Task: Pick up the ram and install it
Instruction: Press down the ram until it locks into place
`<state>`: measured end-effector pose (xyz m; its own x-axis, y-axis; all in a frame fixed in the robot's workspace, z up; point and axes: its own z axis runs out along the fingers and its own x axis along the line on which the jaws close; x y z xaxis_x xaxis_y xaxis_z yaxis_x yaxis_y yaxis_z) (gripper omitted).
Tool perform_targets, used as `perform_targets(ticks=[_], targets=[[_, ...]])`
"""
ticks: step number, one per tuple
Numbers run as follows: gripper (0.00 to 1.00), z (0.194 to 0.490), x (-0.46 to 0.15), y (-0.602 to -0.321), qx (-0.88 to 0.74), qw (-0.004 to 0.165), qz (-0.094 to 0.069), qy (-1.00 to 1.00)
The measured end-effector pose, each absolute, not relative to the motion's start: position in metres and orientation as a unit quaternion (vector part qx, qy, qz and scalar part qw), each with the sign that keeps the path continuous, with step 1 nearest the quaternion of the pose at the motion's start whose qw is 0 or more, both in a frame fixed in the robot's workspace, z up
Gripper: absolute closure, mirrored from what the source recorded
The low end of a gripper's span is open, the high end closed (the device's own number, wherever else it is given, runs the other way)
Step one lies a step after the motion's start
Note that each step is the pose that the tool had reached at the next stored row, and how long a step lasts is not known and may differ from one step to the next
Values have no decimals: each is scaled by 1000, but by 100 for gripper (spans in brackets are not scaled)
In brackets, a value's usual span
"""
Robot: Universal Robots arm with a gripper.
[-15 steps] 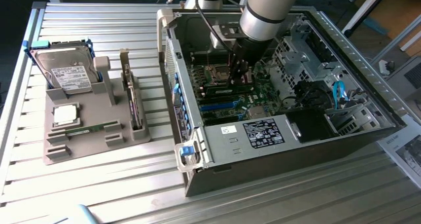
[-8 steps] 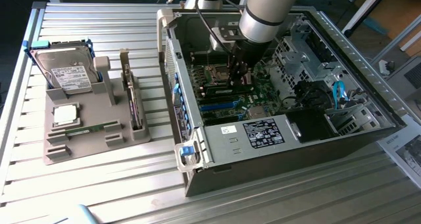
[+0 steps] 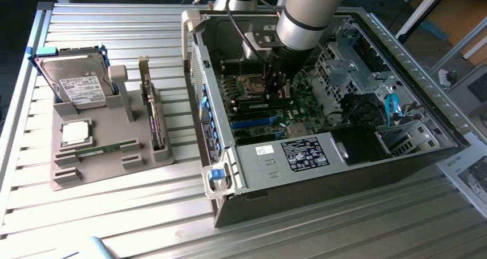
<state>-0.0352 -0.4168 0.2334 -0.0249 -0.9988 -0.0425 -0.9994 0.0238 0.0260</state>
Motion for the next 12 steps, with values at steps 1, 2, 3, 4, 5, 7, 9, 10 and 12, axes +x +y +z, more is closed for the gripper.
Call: perform_targets(ticks=[1,2,3,4,5,7,9,10,12], targets=[[90,233,-35,-417,-698,6,24,715],[90,233,-35,-417,-698,6,24,715],[90,233,-35,-417,-698,6,24,715],[90,232,-35,-417,-698,6,24,715],[90,232,-35,-417,-698,6,24,715],[90,232,-35,-417,-698,6,24,715],[90,232,-35,-417,-698,6,24,715],[90,232,-35,-417,-698,6,24,715],[90,234,-35,-417,-698,6,24,715]])
